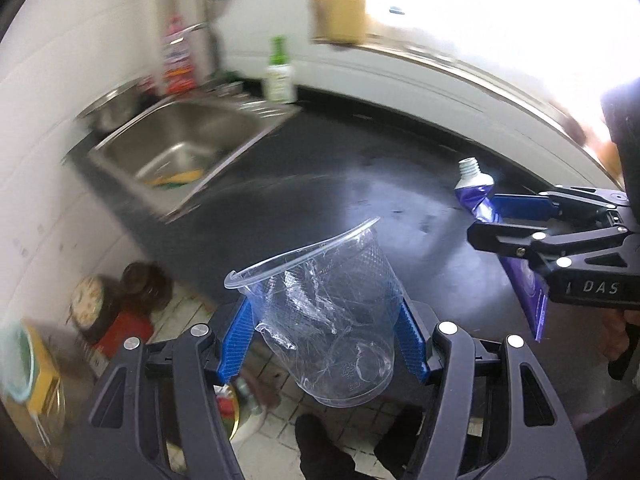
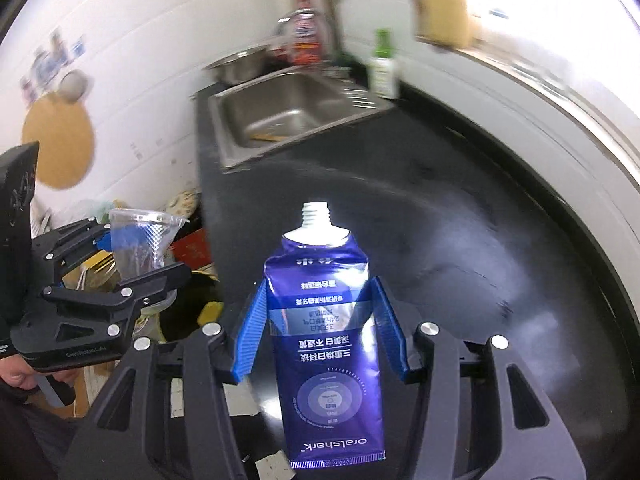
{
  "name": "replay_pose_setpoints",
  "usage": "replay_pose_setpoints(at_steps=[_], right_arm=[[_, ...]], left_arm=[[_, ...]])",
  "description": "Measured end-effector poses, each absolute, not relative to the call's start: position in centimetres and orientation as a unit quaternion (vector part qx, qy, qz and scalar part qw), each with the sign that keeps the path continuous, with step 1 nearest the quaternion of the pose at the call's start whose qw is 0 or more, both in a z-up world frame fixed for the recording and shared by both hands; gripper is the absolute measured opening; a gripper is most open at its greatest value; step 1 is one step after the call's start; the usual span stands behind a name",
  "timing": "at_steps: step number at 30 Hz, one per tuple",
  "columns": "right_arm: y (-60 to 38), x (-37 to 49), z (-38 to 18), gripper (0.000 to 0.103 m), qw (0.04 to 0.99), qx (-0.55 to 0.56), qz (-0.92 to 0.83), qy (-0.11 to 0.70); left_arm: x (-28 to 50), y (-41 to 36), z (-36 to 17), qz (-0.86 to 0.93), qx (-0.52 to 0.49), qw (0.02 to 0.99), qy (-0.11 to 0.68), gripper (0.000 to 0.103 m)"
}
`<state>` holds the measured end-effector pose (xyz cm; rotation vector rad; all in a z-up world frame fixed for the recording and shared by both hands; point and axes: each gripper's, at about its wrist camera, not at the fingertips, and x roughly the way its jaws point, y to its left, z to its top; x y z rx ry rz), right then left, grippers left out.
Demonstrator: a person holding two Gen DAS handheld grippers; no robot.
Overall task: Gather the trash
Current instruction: 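Carry cup and toothpaste tube to the black bin and open both tools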
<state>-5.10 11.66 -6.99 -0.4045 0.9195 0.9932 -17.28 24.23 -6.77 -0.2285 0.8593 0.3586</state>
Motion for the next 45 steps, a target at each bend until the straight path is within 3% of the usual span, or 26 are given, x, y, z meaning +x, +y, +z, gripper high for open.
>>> replay_pose_setpoints(at_steps=[16,35,37,38,39,40,45], right_arm=[[29.8,-18.4,-10.3,0.052,0.63,-0.261,0.602,0.415],[43.5,-24.2,-26.1,0.052,0.527,-0.325,0.596,0.511],[44.2,-24.1,-27.1,0.054,0.523,-0.328,0.594,0.516],[44.6,-24.1,-27.4,0.054,0.519,-0.328,0.594,0.521],[45.1,-24.2,-27.8,0.068,0.515,-0.33,0.593,0.524],[45.5,-24.2,-28.1,0.079,0.511,-0.333,0.592,0.526],[46.1,-23.6,-28.7,0.081,0.512,-0.334,0.584,0.534]], left_arm=[[-33.5,35.1,-9.4,0.304,-0.196,0.837,0.411,0.062],[-38.6,42.4,-23.4,0.322,-0.271,0.796,0.436,0.063],[-38.6,42.9,-24.3,0.318,-0.277,0.794,0.438,0.064],[-38.7,43.1,-24.6,0.316,-0.28,0.793,0.439,0.07],[-38.7,43.3,-25.1,0.311,-0.287,0.791,0.442,0.083],[-38.7,43.4,-25.5,0.316,-0.288,0.786,0.446,0.089],[-39.6,43.9,-26.8,0.328,-0.303,0.772,0.453,0.093]])
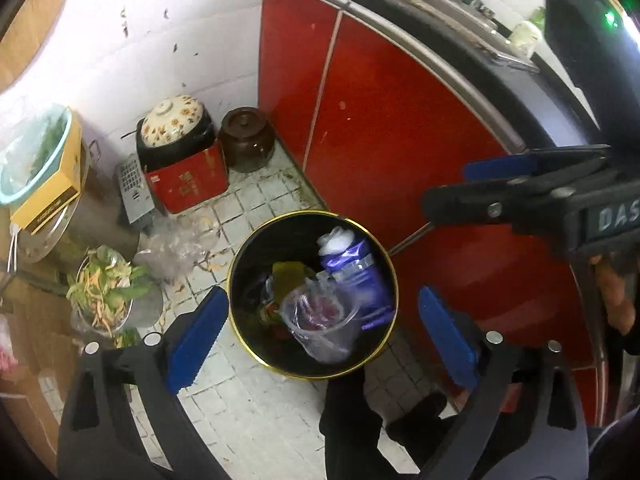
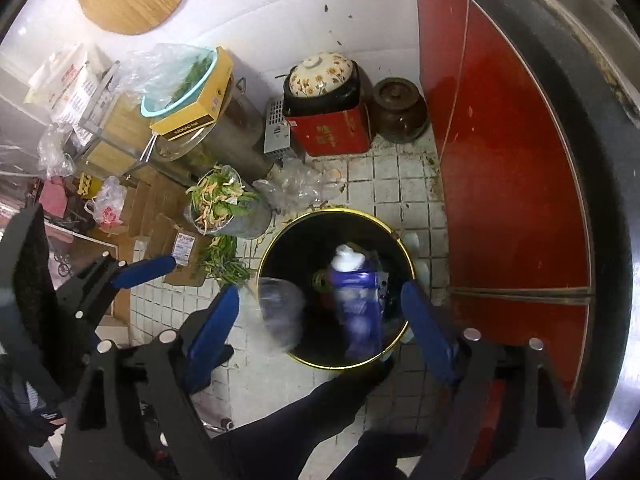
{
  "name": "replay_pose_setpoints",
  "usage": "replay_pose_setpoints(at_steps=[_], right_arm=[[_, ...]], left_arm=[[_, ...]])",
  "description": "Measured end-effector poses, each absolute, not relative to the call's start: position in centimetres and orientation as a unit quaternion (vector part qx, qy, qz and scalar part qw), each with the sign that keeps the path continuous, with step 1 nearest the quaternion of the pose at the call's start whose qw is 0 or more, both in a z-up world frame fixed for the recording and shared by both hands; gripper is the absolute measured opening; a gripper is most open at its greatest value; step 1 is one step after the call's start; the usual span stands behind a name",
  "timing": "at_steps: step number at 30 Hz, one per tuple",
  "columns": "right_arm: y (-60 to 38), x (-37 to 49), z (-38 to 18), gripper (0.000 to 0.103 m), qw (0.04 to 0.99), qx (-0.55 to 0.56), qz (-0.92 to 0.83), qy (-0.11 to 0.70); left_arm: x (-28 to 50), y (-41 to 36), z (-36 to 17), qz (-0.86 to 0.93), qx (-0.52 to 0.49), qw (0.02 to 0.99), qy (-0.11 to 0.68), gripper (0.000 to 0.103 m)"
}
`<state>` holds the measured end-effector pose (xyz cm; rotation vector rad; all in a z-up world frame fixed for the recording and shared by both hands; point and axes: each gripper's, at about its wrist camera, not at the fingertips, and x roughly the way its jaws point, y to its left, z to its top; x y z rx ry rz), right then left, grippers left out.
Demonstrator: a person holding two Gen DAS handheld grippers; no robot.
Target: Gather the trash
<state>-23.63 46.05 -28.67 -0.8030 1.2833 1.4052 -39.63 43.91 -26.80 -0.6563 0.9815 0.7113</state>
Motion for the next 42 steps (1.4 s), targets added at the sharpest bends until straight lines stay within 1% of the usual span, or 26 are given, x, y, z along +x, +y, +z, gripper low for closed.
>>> replay_pose_setpoints(at_steps=[5,6,10,13,14,15,18,20,24,28,31,36,42], right_arm=[[45.0,-22.8,-27.9,0.081,0.514,-0.333,0.581,0.535],[44.7,-22.6,-27.5,0.084,0.516,-0.331,0.581,0.535],[43.3,-21.9,-25.6,0.086,0.526,-0.319,0.582,0.532],[41.6,-20.7,-23.3,0.089,0.537,-0.303,0.583,0.529],[40.6,-20.1,-22.2,0.09,0.545,-0.297,0.582,0.526],[39.9,-19.6,-21.3,0.095,0.553,-0.292,0.58,0.522],[35.7,-16.9,-17.2,0.096,0.592,-0.274,0.563,0.507],[31.2,-14.2,-13.7,0.096,0.644,-0.266,0.531,0.482],[21.3,-9.5,-8.8,0.096,0.733,-0.237,0.443,0.459],[10.2,-5.7,-5.9,0.096,0.801,-0.189,0.32,0.469],[1.7,-3.8,-4.2,0.096,0.842,-0.137,0.222,0.472],[-9.5,-3.3,-2.1,0.096,0.883,-0.066,0.082,0.458],[-16.5,-4.2,-1.2,0.096,0.893,-0.014,0.013,0.449]], left_arm=[[-39.9,43.7,-26.4,0.334,-0.294,0.771,0.457,0.093],[-39.9,43.6,-26.2,0.336,-0.291,0.769,0.459,0.093],[-39.3,43.2,-25.1,0.34,-0.284,0.768,0.463,0.093],[-38.2,43.0,-23.6,0.339,-0.268,0.772,0.467,0.093],[-37.3,42.7,-22.5,0.338,-0.253,0.776,0.469,0.093],[-36.6,42.4,-21.7,0.336,-0.238,0.779,0.472,0.094],[-33.1,40.7,-18.7,0.322,-0.192,0.792,0.482,0.096],[-29.8,39.1,-16.3,0.289,-0.176,0.81,0.479,0.096],[-22.7,34.8,-12.8,0.216,-0.136,0.842,0.476,0.096],[-13.9,28.1,-9.3,0.112,-0.095,0.863,0.484,0.096],[-9.3,23.4,-7.0,0.062,-0.063,0.875,0.477,0.096],[-3.4,15.3,-4.2,-0.012,-0.029,0.881,0.471,0.096],[-0.1,8.3,-3.1,-0.05,-0.002,0.88,0.472,0.096]])
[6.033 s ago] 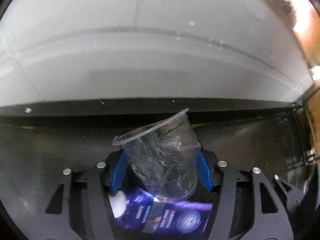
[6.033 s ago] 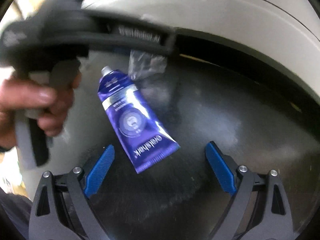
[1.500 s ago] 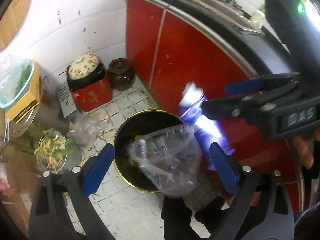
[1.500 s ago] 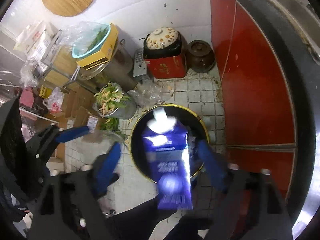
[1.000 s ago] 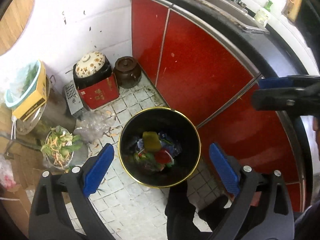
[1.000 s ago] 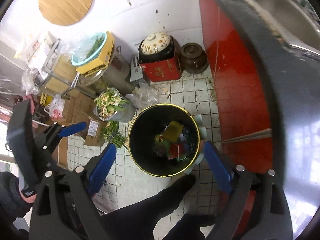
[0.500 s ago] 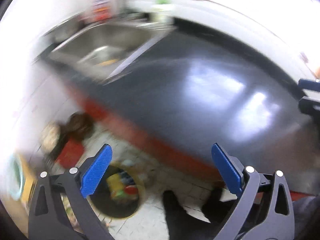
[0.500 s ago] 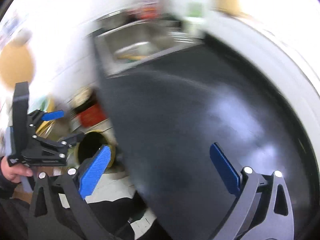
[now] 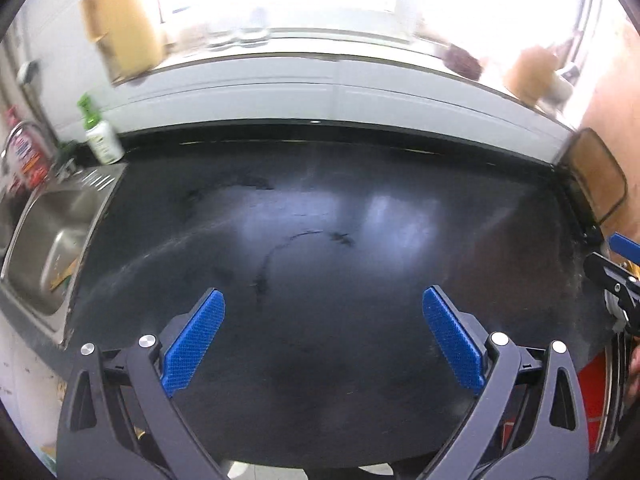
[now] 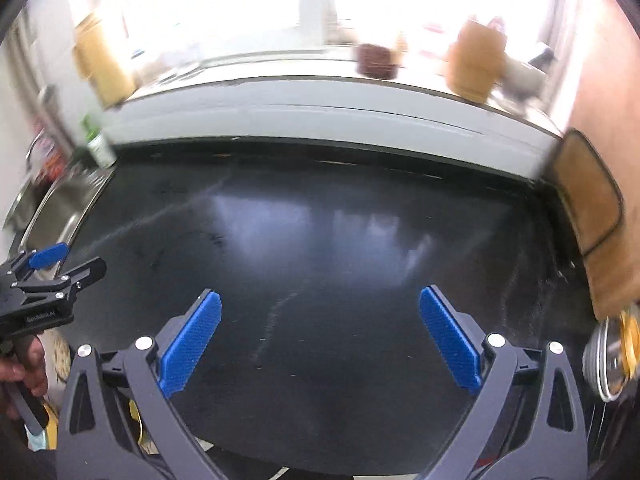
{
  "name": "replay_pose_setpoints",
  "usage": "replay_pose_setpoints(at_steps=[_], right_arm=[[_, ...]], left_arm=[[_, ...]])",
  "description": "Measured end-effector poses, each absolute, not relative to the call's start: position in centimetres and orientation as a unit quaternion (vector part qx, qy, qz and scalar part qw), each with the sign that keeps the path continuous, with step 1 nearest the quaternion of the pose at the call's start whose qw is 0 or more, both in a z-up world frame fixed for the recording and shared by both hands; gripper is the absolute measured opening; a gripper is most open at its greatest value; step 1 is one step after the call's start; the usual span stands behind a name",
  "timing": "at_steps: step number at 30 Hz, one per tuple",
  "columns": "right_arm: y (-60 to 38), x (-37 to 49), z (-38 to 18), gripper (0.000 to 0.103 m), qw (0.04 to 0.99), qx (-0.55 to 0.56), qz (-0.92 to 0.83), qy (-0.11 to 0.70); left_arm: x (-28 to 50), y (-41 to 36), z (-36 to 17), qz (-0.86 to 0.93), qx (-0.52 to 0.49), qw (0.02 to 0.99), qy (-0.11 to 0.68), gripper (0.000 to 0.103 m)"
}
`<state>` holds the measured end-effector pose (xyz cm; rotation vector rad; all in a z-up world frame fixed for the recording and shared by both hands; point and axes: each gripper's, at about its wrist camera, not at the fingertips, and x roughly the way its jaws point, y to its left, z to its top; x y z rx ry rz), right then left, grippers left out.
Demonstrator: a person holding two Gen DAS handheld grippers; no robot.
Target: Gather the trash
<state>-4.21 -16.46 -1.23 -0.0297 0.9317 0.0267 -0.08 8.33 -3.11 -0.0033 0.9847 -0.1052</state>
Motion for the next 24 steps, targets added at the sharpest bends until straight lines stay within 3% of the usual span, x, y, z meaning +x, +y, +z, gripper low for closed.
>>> replay_pose_setpoints(at_steps=[24], right_arm=[[-18.5,-2.1,-2.1,0.096,0.887,0.013,0.017,0.461]], left_arm=[[1.3,6.3,-3.5,-0.046,0.012,0.871,0.489,0.096]])
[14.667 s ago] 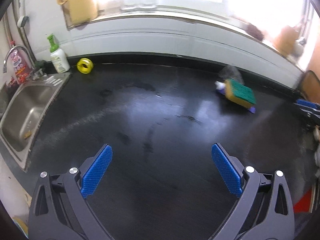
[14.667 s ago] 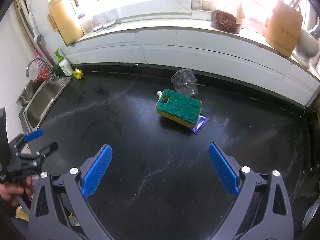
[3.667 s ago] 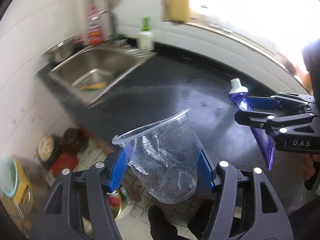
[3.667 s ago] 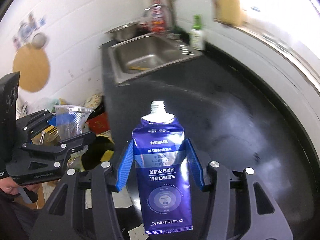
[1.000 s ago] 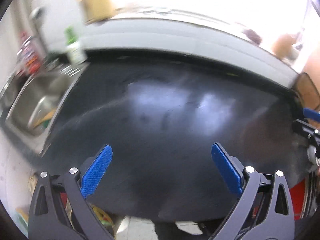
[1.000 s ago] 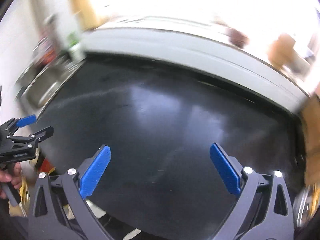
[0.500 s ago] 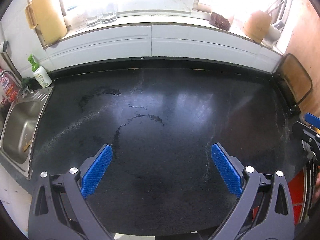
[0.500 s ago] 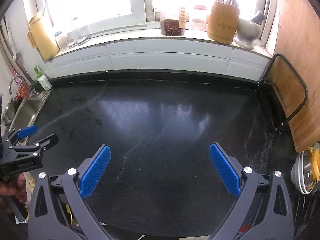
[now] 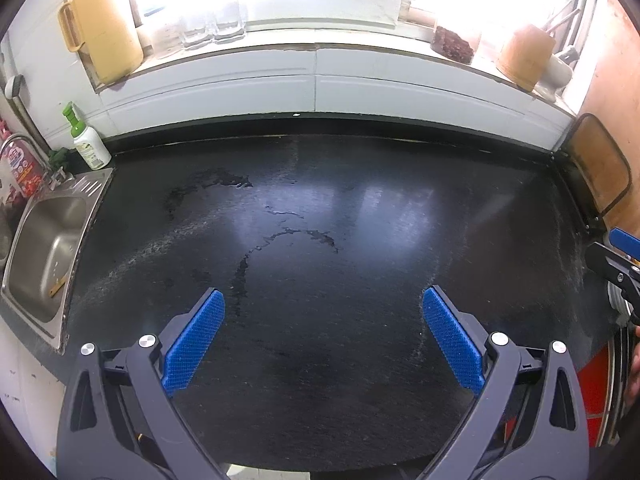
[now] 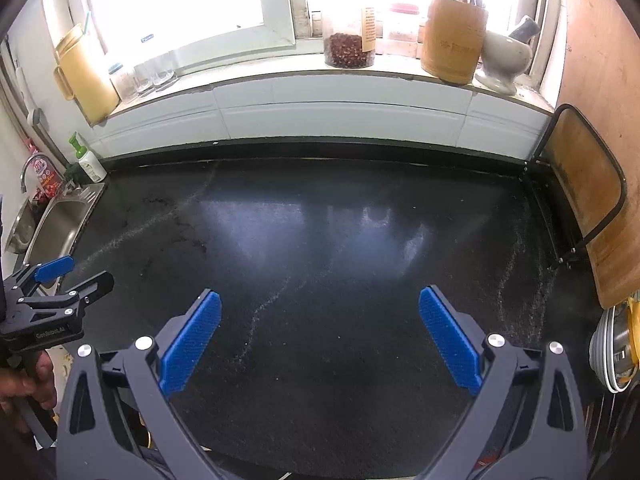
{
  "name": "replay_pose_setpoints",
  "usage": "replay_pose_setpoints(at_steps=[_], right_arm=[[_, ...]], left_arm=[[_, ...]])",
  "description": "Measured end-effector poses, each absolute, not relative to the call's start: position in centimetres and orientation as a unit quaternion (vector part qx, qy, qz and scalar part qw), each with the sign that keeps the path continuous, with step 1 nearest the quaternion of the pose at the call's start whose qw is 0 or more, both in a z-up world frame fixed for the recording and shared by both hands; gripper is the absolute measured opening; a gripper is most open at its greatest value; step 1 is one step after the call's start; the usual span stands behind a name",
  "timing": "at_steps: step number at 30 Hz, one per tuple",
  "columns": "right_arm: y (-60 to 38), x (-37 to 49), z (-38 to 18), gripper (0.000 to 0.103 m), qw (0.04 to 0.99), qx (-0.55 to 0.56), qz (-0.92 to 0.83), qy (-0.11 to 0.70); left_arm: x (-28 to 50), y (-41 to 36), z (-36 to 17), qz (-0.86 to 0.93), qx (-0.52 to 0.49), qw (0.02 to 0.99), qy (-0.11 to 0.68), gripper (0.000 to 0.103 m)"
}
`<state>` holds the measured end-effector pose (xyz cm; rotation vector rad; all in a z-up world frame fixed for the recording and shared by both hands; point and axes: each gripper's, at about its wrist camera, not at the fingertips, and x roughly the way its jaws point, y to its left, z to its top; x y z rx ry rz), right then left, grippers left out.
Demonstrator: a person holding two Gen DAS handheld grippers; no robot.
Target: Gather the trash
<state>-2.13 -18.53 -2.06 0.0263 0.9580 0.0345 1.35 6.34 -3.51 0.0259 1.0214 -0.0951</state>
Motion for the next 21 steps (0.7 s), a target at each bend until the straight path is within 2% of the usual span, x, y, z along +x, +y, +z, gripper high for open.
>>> replay_pose_setpoints(at_steps=[21], right_arm=[[-17.77,-1.41,-2.71,0.096,0.881,0.014,0.031,0.472]], left_arm=[[1.31,6.83,-3.8,-0.043,0.01,0.87,0.492,0.096]])
